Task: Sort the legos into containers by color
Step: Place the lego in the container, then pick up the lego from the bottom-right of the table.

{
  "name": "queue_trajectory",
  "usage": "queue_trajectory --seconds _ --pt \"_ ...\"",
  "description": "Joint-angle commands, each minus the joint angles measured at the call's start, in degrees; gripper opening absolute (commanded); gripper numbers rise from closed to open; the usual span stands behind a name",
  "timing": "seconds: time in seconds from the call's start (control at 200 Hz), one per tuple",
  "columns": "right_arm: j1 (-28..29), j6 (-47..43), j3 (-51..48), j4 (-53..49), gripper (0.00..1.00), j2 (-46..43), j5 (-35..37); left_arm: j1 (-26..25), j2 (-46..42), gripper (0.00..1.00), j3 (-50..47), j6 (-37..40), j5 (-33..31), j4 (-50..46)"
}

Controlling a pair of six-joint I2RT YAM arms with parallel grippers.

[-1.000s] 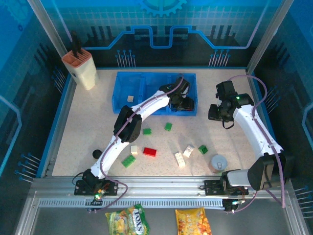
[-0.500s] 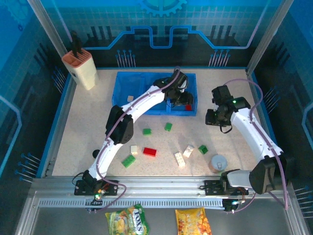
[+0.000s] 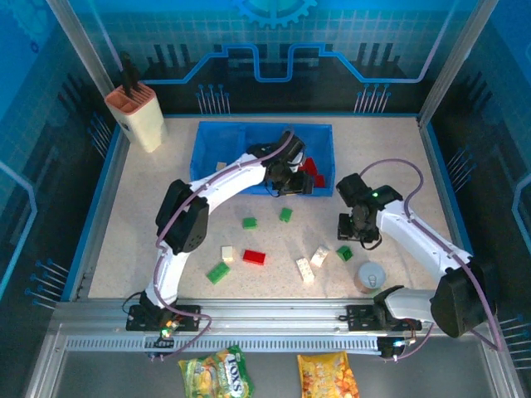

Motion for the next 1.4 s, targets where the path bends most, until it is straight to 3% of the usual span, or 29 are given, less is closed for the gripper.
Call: queue_trajectory --seconds 0.0,0.335,0.48,0.57,1.081,1.396 --pt "1.0 8.3 -2.7 1.5 0.47 -1.5 0.5 0.0 -4.9 0.48 -2.9 1.2 1.0 1.9" --pt "1.3 26.6 -10.6 6.1 0.49 -4.4 0.6 -0.1 -7.3 0.48 -6.2 1.8 0.1 2.4" --pt "1.0 30.6 -12.4 8.5 0.65 -4.8 -0.6 -0.1 -7.4 0.48 -6.8 1.5 0.1 2.9" --pt "1.1 31.3 -13.2 11.0 0.69 -3.8 -2.8 0.0 -7.5 0.48 -7.0 1.4 0.1 2.9" --pt "0.0 33.8 -15.2 18.9 0.67 4.6 -9.1 0.0 -7.7 0.48 -7.0 1.8 -0.1 2.6" --pt "0.0 33.5 -14.7 19.8 0.56 6.5 -8.0 0.3 -7.9 0.48 -6.9 1.9 -0.5 2.2"
